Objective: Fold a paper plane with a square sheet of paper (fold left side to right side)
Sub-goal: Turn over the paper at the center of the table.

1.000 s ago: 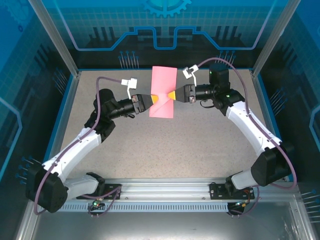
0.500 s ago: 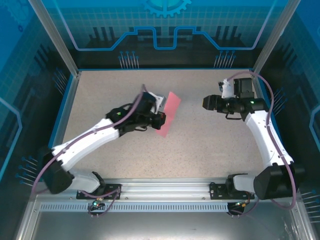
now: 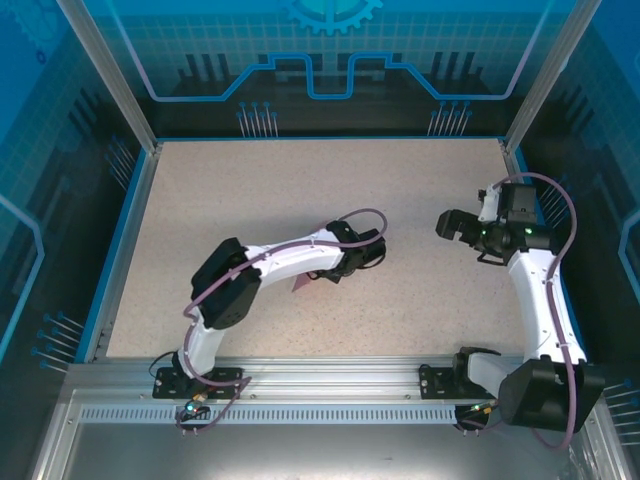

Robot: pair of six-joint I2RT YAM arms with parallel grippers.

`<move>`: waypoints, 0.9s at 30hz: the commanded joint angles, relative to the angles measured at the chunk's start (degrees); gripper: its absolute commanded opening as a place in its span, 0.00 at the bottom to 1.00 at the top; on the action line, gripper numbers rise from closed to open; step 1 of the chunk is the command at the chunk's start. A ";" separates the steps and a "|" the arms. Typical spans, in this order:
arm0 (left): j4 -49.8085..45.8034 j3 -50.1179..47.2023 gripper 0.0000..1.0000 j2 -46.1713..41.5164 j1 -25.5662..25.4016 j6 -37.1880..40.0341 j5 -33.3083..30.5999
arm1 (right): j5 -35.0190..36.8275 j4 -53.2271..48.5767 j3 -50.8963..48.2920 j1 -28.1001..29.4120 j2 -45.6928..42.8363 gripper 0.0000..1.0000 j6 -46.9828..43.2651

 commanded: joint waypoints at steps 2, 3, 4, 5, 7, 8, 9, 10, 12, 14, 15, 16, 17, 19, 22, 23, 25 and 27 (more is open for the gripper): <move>-2.47 4.17 0.00 6.07 -0.14 -2.89 3.76 | -1.69 -0.79 -1.79 -2.06 -1.35 0.99 -1.91; -1.93 5.17 0.00 7.33 -0.13 -2.67 5.66 | -1.97 -0.84 -1.98 -2.30 -1.27 0.99 -2.15; -1.21 6.13 0.02 8.39 -0.08 -2.18 7.90 | -2.14 -0.82 -2.26 -2.35 -1.17 0.99 -2.32; -0.56 6.89 0.04 9.20 -0.09 -1.66 9.65 | -2.37 -0.87 -2.49 -2.34 -1.01 0.99 -2.45; 0.33 8.77 0.08 10.72 -0.10 -1.04 13.02 | -3.59 -0.82 -2.90 -2.37 -0.40 0.99 -2.69; 0.74 9.57 0.10 11.29 -0.08 -0.64 14.37 | -4.26 -0.83 -3.08 -2.38 0.02 0.99 -2.74; 1.28 10.21 0.12 11.72 0.00 -0.35 15.92 | -5.16 -0.89 -3.27 -2.33 0.55 0.99 -2.80; 2.13 10.64 0.14 11.87 0.20 0.17 17.74 | -5.89 -0.91 -3.43 -2.35 1.17 0.99 -2.80; 3.30 11.28 0.19 11.89 0.70 0.58 20.61 | -7.31 -0.88 -3.59 -2.33 2.26 0.99 -2.78; 4.79 11.39 0.22 11.33 1.40 0.75 23.52 | -9.14 -0.82 -3.76 -2.40 3.27 0.99 -2.76; 5.66 11.25 0.24 10.80 1.83 0.85 25.04 | -10.34 -0.66 -3.83 -2.33 3.84 0.99 -2.87; 6.53 11.12 0.26 10.23 2.25 0.96 26.65 | -11.34 -0.55 -3.89 -2.19 4.36 0.99 -2.89; 7.38 10.91 0.29 9.64 2.60 1.23 28.15 | -11.89 -0.56 -3.91 -2.00 4.94 0.99 -2.88; 9.61 10.13 0.36 7.92 3.37 1.55 31.58 | -13.03 -0.41 -3.94 -1.04 6.37 0.99 -3.15; 15.20 7.25 0.44 3.62 4.69 2.29 37.63 | -14.05 0.18 -3.83 1.76 8.56 0.99 -3.03; 17.39 5.81 0.48 1.86 5.21 2.54 39.68 | -14.25 0.65 -3.81 2.85 9.36 0.99 -2.79; 22.61 1.87 0.55 -2.70 6.52 2.56 43.48 | -14.70 2.02 -3.69 5.77 10.98 0.99 -2.12; 26.72 -2.21 0.60 -7.84 8.21 2.22 45.64 | -15.66 4.04 -3.53 8.77 12.69 0.95 -0.90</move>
